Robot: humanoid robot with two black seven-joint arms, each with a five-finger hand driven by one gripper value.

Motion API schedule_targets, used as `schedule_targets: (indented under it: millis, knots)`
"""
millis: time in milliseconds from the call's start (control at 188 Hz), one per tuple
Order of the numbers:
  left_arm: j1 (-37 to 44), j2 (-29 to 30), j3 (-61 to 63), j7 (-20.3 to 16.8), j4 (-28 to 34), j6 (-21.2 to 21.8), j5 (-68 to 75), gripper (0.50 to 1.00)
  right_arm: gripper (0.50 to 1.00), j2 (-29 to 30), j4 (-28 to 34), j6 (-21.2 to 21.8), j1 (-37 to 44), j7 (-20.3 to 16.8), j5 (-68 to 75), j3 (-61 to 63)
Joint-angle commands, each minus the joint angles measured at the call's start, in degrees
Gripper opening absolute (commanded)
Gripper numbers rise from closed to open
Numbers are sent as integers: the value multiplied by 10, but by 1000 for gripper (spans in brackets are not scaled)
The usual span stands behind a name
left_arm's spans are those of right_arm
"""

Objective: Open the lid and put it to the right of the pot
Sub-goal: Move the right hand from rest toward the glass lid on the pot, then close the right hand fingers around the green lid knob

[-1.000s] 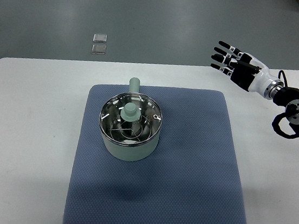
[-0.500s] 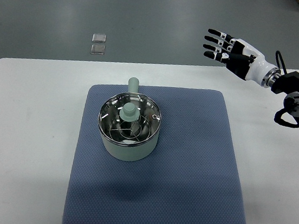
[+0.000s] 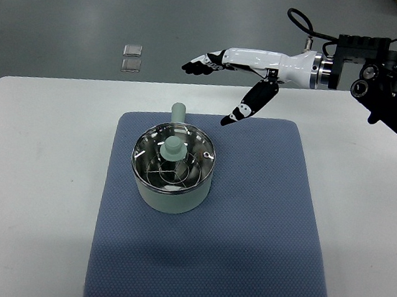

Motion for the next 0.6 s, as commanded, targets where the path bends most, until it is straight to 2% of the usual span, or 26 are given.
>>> schedule_targets:
  millis: [0, 160, 165, 335, 596]
  knots:
    - [0, 0, 0, 0, 0, 0, 0, 1000, 928, 8, 17, -1, 23, 4, -54, -30]
    - [0, 0, 0, 0, 1, 0, 0, 1000, 930, 11, 19, -3, 64, 4, -58, -70]
    - [0, 0, 0, 0, 1, 0, 0, 1000, 930, 16, 23, -6, 83, 5, -60, -94]
    - [0, 0, 0, 0, 0, 0, 0, 1000, 928, 59, 23, -15, 140, 7, -69, -169]
    - [0, 0, 0, 0, 1, 0, 0, 1000, 928, 109, 16, -45, 169, 7, -97, -232]
